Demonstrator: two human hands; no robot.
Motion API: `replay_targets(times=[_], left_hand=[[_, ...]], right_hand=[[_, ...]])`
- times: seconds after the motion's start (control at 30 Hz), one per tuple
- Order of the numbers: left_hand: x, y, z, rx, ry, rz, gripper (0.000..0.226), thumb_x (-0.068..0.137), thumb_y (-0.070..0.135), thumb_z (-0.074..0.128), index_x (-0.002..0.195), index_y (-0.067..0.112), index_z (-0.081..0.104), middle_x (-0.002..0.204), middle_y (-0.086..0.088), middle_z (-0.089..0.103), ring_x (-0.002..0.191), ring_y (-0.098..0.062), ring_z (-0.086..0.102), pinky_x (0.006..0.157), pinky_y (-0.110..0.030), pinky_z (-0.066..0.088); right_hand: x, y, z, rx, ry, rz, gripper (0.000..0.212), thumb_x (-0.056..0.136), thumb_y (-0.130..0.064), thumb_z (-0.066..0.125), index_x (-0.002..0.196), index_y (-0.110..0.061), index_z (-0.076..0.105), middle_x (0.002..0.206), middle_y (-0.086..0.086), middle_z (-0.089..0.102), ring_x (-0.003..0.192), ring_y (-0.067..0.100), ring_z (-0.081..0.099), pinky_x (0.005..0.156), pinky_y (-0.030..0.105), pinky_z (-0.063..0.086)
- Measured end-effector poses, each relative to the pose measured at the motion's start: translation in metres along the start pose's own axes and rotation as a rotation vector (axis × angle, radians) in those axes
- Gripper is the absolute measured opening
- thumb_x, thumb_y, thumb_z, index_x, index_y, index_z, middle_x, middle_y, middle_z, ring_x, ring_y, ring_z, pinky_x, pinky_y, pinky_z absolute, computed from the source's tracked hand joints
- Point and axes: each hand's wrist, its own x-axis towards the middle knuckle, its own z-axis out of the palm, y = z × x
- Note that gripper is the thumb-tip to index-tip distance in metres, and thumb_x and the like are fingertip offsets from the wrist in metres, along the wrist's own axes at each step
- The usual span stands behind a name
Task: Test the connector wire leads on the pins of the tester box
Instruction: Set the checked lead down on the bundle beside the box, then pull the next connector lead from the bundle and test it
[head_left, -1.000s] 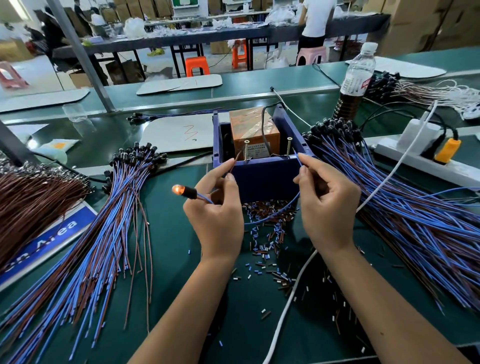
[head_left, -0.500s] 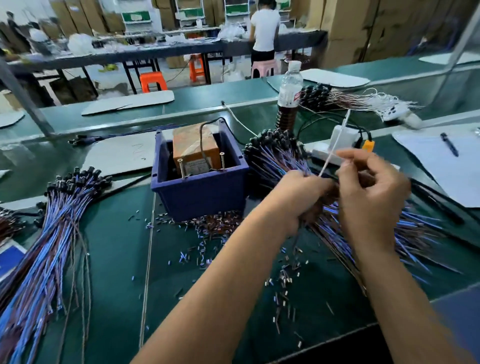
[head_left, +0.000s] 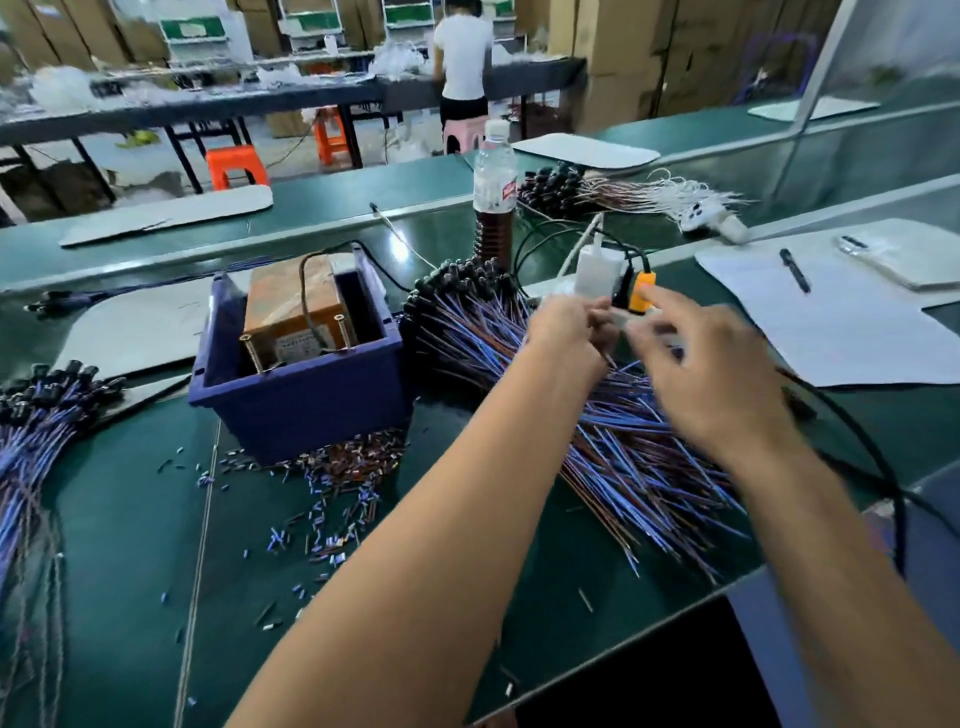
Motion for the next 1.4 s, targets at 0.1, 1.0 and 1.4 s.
replay_targets(times=[0.1, 1.0, 1.4], left_hand=[[0.006, 0.015, -0.008, -0.176, 0.096, 0.112, 0.037, 0.103, 0.002, 0.025, 0.07, 0.009, 0.04, 0.051, -0.001, 0.041, 0.025, -0.005, 0.032, 0.028, -0.013, 0.02], [0.004, 0.046, -0.077, 1.512, 0.774, 0.876, 0.048, 0.088, 0.044, 0.078, 0.105, 0.001, 0.063, 0.091, -0.009, 0.07, 0.089, -0.024, 0.068, 0.071, -0.028, 0.042], [-0.063, 0.035, -0.09, 1.146, 0.3, 0.576, 0.018, 0.092, 0.017, 0.068, 0.08, 0.005, 0.062, 0.061, -0.005, 0.071, 0.051, -0.017, 0.065, 0.05, -0.026, 0.049]], right_hand=[[-0.001, -0.013, 0.021, 0.095, -0.141, -0.072, 0.052, 0.105, -0.037, 0.056, 0.155, -0.024, 0.047, 0.114, 0.013, 0.075, 0.101, 0.035, 0.068, 0.09, 0.047, 0.052], [-0.012, -0.02, 0.047, -0.167, 0.015, 0.053, 0.011, 0.093, -0.031, 0.076, 0.099, -0.024, 0.083, 0.092, 0.002, 0.075, 0.097, 0.028, 0.06, 0.081, 0.038, 0.046], [-0.018, -0.067, 0.057, 0.162, 0.219, -0.085, 0.006, 0.094, -0.017, 0.071, 0.095, -0.013, 0.075, 0.089, 0.005, 0.07, 0.089, 0.031, 0.062, 0.076, 0.043, 0.049]])
